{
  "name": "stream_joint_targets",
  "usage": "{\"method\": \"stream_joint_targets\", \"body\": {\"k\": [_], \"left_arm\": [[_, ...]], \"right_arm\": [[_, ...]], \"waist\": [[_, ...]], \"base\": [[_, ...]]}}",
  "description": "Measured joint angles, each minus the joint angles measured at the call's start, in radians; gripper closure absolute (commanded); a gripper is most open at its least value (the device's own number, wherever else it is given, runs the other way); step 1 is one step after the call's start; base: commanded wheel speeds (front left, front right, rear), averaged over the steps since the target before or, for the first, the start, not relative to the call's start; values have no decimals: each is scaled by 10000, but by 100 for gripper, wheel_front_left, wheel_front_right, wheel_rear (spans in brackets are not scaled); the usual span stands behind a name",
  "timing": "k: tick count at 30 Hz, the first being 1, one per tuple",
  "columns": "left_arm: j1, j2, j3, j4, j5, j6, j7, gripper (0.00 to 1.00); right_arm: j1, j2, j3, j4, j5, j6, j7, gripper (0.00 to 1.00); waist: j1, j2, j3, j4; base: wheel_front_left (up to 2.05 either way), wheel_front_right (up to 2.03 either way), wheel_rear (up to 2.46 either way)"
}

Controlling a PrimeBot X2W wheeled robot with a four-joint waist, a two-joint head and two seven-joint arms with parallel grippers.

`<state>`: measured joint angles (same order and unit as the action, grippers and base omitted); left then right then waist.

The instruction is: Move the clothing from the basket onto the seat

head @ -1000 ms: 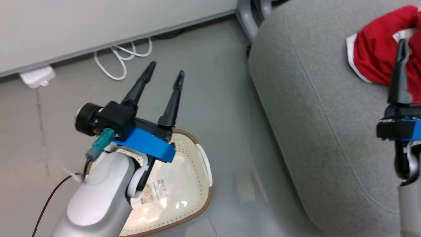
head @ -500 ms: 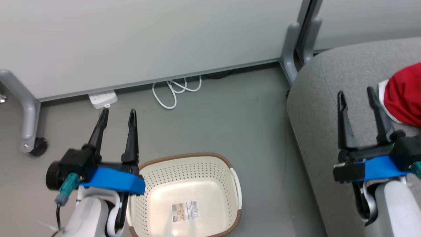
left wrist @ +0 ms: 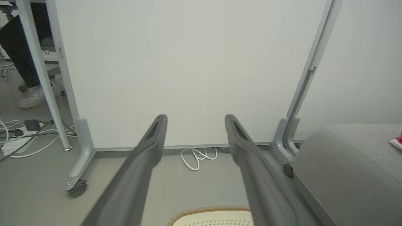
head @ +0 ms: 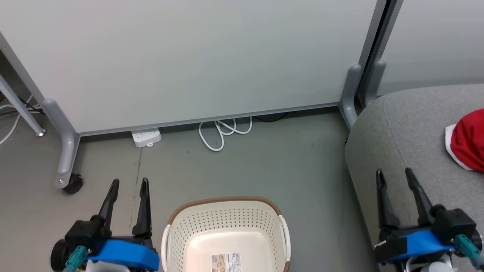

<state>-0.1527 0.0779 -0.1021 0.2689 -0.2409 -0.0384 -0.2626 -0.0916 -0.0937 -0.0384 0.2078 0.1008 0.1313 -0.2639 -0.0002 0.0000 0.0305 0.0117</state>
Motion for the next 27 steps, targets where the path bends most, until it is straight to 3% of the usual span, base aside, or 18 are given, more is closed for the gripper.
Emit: {"method": "stream_joint_targets", "body": {"k": [13, 26, 27], "left_arm": [[559, -261, 571, 224, 360, -399, -2, 0], [630, -284, 568, 322, 249, -441, -2, 0], [634, -293, 562, 364, 272, -437, 2, 100]], "right_arm": [[477, 305, 25, 437, 115, 0, 0, 0], [500, 380, 42, 562, 157, 0, 0, 0], [501, 382, 50, 591, 155, 0, 0, 100]], "waist": [[1, 0, -293, 186], [2, 0, -369, 224], [2, 0, -371, 223]], "base": [[0, 0, 0], [0, 0, 0], [0, 0, 0]]}}
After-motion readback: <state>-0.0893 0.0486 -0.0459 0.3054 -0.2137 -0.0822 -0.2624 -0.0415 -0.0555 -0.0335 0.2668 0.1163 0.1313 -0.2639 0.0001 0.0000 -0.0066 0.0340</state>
